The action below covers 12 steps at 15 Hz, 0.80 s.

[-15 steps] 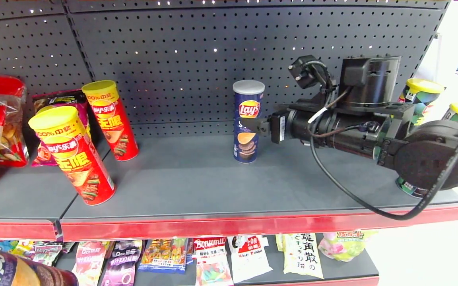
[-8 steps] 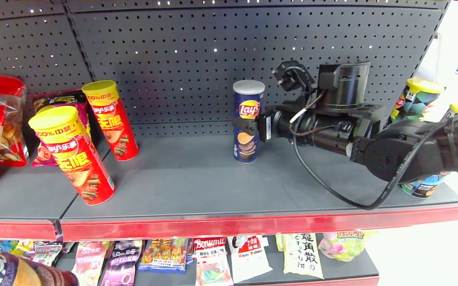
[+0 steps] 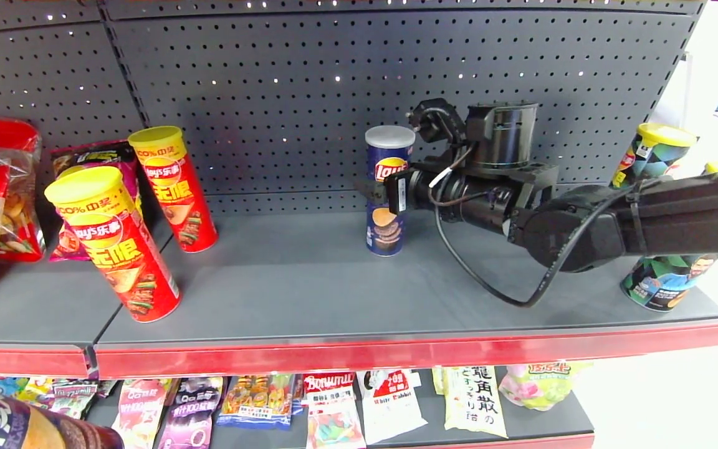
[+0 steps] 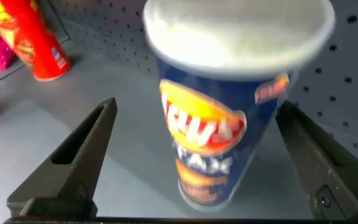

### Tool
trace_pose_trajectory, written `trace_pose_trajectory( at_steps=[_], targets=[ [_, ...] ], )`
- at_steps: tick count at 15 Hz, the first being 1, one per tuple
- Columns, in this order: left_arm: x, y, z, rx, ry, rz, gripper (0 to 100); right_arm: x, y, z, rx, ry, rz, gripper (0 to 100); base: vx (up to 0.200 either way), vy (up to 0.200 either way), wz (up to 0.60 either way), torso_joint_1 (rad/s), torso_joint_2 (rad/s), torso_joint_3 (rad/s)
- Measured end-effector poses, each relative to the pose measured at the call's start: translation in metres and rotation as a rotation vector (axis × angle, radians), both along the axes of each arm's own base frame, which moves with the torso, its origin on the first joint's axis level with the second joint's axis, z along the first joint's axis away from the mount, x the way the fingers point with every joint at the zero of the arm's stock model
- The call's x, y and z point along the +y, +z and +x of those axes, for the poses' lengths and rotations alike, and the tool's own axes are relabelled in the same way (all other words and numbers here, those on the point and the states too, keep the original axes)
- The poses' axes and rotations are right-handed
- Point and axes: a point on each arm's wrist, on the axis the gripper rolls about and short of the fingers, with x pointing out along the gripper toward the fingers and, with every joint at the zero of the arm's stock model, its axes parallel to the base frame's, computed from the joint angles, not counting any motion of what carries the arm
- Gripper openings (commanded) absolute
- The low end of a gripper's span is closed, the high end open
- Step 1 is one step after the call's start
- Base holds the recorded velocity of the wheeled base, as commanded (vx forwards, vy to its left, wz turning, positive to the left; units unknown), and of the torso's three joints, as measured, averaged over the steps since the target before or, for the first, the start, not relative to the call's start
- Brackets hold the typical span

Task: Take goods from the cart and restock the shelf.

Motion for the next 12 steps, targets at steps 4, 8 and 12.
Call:
trace_pose_trajectory(
  at_steps=[4,8,12],
  targets=[
    [0.0,0.0,0.0,0.001,0.0,0.0,0,0.006,-0.007,0.014,-0.003,-0.007,0.0,0,0.0,0.0,0.0,0.0,0.0,0.0],
    [0.0,-0.002,0.001,0.007,0.0,-0.002,0,0.011,-0.013,0.02,-0.001,-0.048,-0.007,0,0.0,0.0,0.0,0.0,0.0,0.0],
    [0.0,-0.005,0.001,0.018,0.0,-0.005,0,0.014,-0.008,-0.001,0.003,-0.107,-0.031,0,0.0,0.0,0.0,0.0,0.0,0.0]
  ],
)
